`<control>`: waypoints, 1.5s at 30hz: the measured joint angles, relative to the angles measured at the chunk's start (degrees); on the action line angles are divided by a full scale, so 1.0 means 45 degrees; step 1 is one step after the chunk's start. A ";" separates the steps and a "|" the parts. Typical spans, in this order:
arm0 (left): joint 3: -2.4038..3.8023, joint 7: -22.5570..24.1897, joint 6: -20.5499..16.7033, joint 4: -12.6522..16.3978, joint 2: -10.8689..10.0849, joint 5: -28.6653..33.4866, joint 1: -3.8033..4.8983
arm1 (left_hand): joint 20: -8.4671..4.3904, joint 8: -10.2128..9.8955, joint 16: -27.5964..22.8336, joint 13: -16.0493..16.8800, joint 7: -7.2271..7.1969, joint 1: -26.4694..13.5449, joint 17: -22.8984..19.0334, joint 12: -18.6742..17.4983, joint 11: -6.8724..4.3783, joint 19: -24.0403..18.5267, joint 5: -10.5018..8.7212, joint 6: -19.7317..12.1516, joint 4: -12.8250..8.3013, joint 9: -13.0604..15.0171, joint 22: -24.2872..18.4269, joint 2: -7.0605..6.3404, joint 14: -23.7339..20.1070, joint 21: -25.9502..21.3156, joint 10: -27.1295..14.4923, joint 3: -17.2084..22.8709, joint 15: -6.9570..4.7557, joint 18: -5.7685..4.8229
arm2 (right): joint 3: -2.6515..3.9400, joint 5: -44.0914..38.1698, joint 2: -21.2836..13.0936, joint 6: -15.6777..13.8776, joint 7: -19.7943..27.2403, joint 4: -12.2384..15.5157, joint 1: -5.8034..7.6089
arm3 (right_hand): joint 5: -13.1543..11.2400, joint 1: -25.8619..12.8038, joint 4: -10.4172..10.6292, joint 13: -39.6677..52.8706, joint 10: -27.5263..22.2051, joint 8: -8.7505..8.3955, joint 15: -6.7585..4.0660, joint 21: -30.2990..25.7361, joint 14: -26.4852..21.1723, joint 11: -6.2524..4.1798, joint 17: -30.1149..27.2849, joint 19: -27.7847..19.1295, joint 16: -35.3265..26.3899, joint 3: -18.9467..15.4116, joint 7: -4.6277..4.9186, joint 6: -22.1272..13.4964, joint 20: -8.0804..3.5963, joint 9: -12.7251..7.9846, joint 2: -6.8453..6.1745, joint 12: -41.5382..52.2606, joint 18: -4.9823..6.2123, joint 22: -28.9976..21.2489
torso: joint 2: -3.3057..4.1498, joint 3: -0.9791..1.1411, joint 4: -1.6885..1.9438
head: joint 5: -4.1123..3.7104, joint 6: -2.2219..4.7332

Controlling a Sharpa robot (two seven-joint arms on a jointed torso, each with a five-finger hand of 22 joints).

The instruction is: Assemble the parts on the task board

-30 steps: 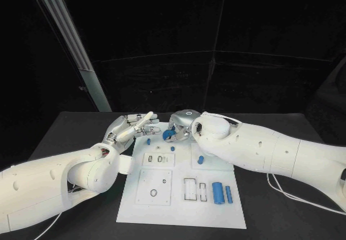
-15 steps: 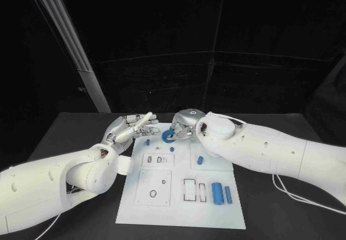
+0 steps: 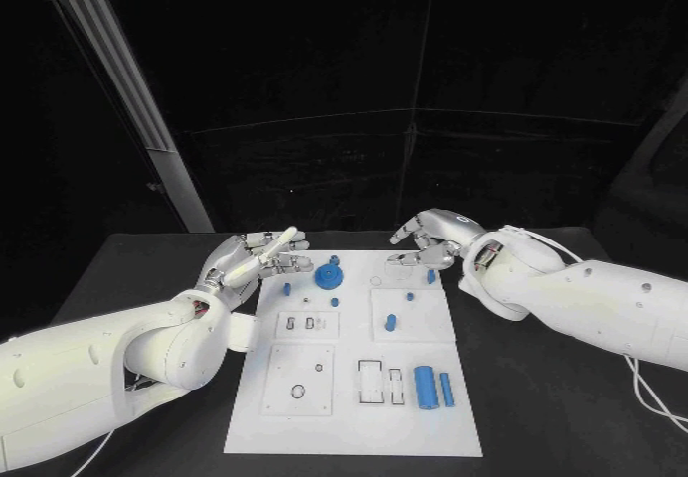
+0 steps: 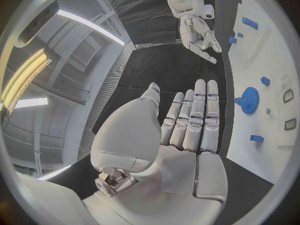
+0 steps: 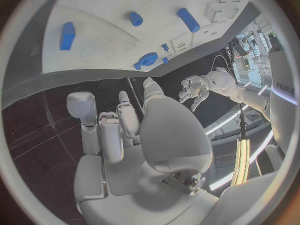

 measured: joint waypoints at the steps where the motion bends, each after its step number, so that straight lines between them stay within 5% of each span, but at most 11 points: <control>1: 0.0000 0.0000 0.0000 -0.0002 0.0000 0.0000 0.0000 | 0.0000 0.0007 -0.0032 0.0000 -0.0030 0.0034 0.0009 0.0000 0.0000 0.0000 0.0000 0.0030 0.0000 0.0000 -0.0006 0.0034 0.0000 0.0000 0.0000 0.0000 0.0000 0.0001 | -0.0001 0.0200 -0.0198 0.0014 0.0192 0.0050 0.0000 | 0.0043 0.0110 -0.0024 0.0000 0.0000 0.0000 0.0000 0.0000 0.0000 0.0000 0.0000 0.0000 0.0000 -0.0024 0.0000 0.0000 0.0000 0.0000 -0.0003 0.0000 0.0001 0.0027 | -0.0009 0.0010 -0.0028 | -0.0009 0.0007; 7: 0.0001 0.0002 0.0001 -0.0032 0.0045 0.0000 0.0003 | 0.0000 0.0007 -0.0033 0.0000 -0.0030 0.0049 0.0013 0.0000 0.0000 0.0000 0.0000 0.0030 -0.0034 0.0001 -0.0014 0.0049 0.0047 0.0000 0.0000 -0.0034 0.0047 0.0001 | -0.0003 0.1129 -0.0981 0.0087 0.1227 -0.0056 -0.0077 | 0.0043 0.0530 -0.0226 0.0001 0.0001 0.0000 0.0000 0.0000 0.0000 0.0000 0.0000 0.0000 0.0000 -0.0154 0.0000 0.0000 0.0000 0.0000 -0.0041 0.0000 0.0000 0.0062 | -0.0055 0.0084 -0.0179 | -0.0112 0.0044; 13: 0.0001 0.0004 0.0003 -0.0069 0.0076 0.0000 0.0003 | 0.0000 0.0007 -0.0032 0.0000 -0.0030 0.0049 0.0012 0.0000 0.0000 0.0000 0.0000 0.0030 -0.0034 0.0000 -0.0025 0.0049 0.0047 0.0000 0.0000 -0.0034 0.0047 0.0001 | -0.0014 0.1594 -0.1133 0.0145 0.1709 -0.0556 -0.0380 | 0.0042 0.0649 -0.0288 0.0002 -0.0047 0.0000 0.0000 0.0000 0.0000 -0.0048 -0.0001 0.0000 0.0000 -0.0216 0.0000 0.0000 -0.0001 0.0000 -0.0058 -0.0046 0.0000 0.0064 | -0.0060 0.0115 -0.0226 | -0.0210 0.0056; 35: -0.0004 0.0003 0.0022 -0.0229 0.0176 0.0000 -0.0007 | 0.0000 -0.0041 -0.0032 0.0000 -0.0076 0.0049 0.0021 0.0000 0.0000 0.0000 0.0000 0.0077 -0.0033 0.0001 -0.0034 0.0049 0.0047 0.0000 0.0000 -0.0033 0.0047 0.0001 | -0.0012 0.1984 -0.0348 0.0998 0.2022 -0.2068 -0.0874 | -0.0007 0.0885 -0.0439 0.0007 -0.0045 0.0000 0.0000 0.0002 0.0000 -0.0047 -0.0001 0.0001 0.0000 -0.0311 0.0001 0.0000 -0.0001 0.0000 -0.0060 -0.0051 0.0000 -0.0012 | -0.0048 0.0073 -0.0162 | -0.0225 -0.0168; 45: -0.0004 0.0003 0.0033 -0.0257 0.0195 0.0000 -0.0011 | 0.0000 -0.0042 -0.0031 0.0000 -0.0076 0.0049 0.0020 0.0000 0.0000 0.0000 0.0000 0.0076 -0.0033 0.0001 -0.0032 0.0049 0.0047 0.0000 0.0000 -0.0033 0.0047 0.0000 | -0.0010 0.1989 -0.0261 0.1130 0.2014 -0.2286 -0.0896 | -0.0941 0.1544 -0.0844 0.0112 -0.0047 0.0000 0.0002 0.0005 -0.0001 -0.0044 -0.0001 0.0001 0.0000 0.0024 0.0005 0.0060 -0.0001 0.0008 0.0501 0.0001 0.0001 0.0021 | -0.0056 0.0083 -0.0172 | -0.0225 -0.0199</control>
